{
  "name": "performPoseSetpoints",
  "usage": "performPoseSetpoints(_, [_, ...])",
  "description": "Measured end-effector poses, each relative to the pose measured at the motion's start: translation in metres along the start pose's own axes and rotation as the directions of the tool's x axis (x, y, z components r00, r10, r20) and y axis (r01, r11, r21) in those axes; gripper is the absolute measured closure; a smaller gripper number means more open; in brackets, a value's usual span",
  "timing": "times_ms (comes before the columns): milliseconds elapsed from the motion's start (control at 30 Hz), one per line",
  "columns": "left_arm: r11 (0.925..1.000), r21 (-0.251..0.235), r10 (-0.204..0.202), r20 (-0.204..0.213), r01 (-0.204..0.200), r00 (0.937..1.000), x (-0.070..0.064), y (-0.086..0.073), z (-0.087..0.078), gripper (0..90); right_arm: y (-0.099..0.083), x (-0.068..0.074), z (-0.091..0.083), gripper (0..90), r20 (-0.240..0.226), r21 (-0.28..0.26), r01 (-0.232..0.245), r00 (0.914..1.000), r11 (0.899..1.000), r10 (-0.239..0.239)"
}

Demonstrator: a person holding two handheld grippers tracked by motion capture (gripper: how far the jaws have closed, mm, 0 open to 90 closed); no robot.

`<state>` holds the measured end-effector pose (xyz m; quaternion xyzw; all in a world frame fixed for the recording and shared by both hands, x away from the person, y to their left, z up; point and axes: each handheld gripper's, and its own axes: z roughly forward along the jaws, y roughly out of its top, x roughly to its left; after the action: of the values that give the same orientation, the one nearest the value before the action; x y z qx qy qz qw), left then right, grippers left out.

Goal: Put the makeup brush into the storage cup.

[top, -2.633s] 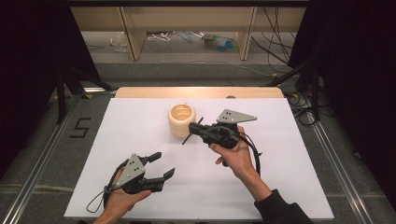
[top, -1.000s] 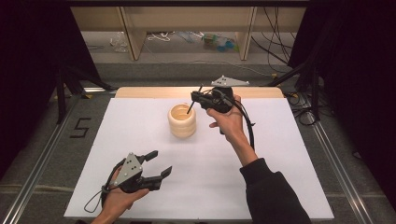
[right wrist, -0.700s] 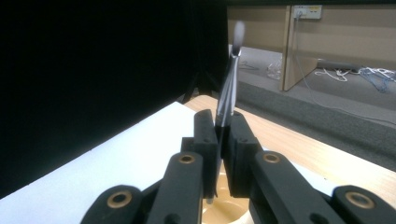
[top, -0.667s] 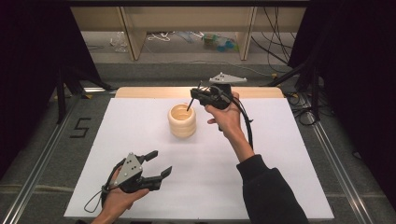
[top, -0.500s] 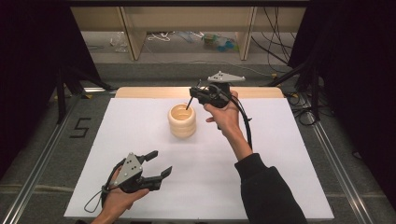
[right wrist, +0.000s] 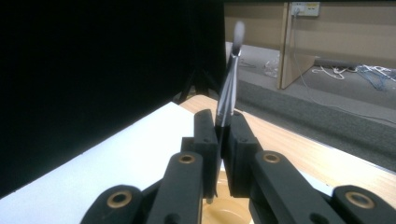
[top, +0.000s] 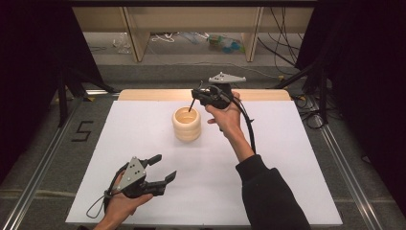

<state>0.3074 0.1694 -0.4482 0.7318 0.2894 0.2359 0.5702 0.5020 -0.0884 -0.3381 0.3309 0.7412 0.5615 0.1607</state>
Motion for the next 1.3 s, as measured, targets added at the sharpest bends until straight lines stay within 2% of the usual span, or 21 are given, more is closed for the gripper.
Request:
performPoseSetpoints(167, [1.0000, -0.002, 0.000, 0.001, 0.000, 1.0000, 0.000, 0.000, 0.000, 25.6, 0.001, 0.000, 0.005, 85.2, 0.007, 0.002, 0.009, 0.9999, 1.000, -0.009])
performPoseSetpoints(200, [1.0000, -0.002, 0.000, 0.000, 0.000, 1.0000, 0.000, 0.000, 0.000, 25.6, 0.001, 0.001, 0.006, 85.1, 0.002, 0.009, -0.006, 1.0000, 1.000, 0.006])
performPoseSetpoints(367, [1.0000, -0.003, 0.001, 0.000, -0.001, 1.0000, 0.001, 0.000, 0.000, 25.5, 0.000, 0.002, 0.011, 85.2, 0.008, 0.017, 0.017, 0.9998, 1.000, -0.017])
performPoseSetpoints(567, [1.0000, -0.004, 0.001, -0.001, -0.001, 1.0000, 0.001, 0.000, 0.000, 25.5, -0.002, 0.001, 0.017, 85.2, 0.009, 0.035, 0.008, 0.9999, 0.999, -0.008])
performPoseSetpoints(767, [0.9999, -0.004, 0.012, -0.001, -0.012, 0.9999, 0.002, 0.001, -0.001, 25.5, -0.005, 0.000, 0.020, 85.1, 0.015, 0.047, 0.019, 0.9997, 0.999, -0.020])
performPoseSetpoints(800, [1.0000, -0.004, 0.003, -0.001, -0.003, 1.0000, 0.001, 0.000, -0.001, 25.5, -0.005, 0.000, 0.020, 85.2, 0.014, 0.047, 0.023, 0.9996, 0.999, -0.024])
performPoseSetpoints(933, [1.0000, -0.003, 0.002, 0.000, -0.002, 1.0000, 0.001, 0.000, -0.001, 25.5, -0.007, -0.001, 0.022, 85.2, 0.017, 0.071, 0.004, 0.9998, 0.997, -0.005])
performPoseSetpoints(1067, [0.9999, -0.004, 0.013, 0.000, -0.013, 0.9999, 0.002, 0.001, -0.001, 25.5, -0.008, -0.002, 0.024, 85.2, 0.021, 0.074, 0.014, 0.9997, 0.997, -0.015])
performPoseSetpoints(1100, [1.0000, -0.003, 0.001, 0.000, -0.001, 1.0000, 0.001, 0.000, -0.001, 25.5, -0.008, -0.002, 0.025, 85.2, 0.018, 0.076, 0.008, 0.9998, 0.997, -0.010])
performPoseSetpoints(1300, [1.0000, -0.002, 0.004, 0.000, -0.004, 1.0000, 0.001, 0.000, -0.001, 25.5, -0.012, -0.003, 0.030, 85.1, 0.020, 0.100, 0.012, 0.9997, 0.995, -0.014])
